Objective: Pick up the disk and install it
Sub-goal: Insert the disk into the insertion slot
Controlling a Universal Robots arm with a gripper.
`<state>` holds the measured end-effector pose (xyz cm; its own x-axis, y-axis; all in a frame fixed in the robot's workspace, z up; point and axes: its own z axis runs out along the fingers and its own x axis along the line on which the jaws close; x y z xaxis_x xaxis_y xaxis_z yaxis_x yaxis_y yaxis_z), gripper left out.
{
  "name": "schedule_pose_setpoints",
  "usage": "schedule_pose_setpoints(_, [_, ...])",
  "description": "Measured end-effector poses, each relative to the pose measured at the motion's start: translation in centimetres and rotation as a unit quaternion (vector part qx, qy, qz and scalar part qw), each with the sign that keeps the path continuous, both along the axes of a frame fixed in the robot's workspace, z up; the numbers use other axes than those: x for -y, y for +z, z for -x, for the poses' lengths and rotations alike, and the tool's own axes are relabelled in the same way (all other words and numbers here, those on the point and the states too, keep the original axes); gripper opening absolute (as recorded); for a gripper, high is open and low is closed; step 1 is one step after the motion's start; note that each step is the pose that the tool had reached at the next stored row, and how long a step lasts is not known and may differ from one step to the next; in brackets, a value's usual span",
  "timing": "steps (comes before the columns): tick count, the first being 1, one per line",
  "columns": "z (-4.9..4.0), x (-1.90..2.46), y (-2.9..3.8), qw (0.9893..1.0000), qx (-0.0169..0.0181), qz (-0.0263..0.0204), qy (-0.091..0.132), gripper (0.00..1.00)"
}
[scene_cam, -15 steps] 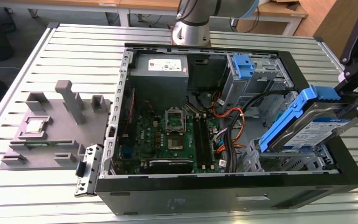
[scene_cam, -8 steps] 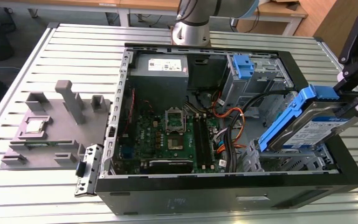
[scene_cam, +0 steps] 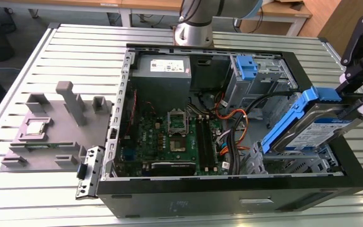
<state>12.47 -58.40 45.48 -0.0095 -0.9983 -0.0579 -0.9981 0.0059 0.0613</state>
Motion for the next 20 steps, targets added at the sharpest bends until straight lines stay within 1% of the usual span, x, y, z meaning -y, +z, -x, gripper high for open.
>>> schedule_pose_setpoints(7, [0.00,-0.27,-0.10,1.0000,0.0000,-0.0001,0.000,0.35])
schedule_pose_setpoints(11, [0.00,-0.32,-0.27,1.0000,0.0000,0.0000,0.000,0.35])
schedule_pose_setpoints(20, [0.00,-0.39,-0.41,1.0000,0.0000,-0.0001,0.000,0.35])
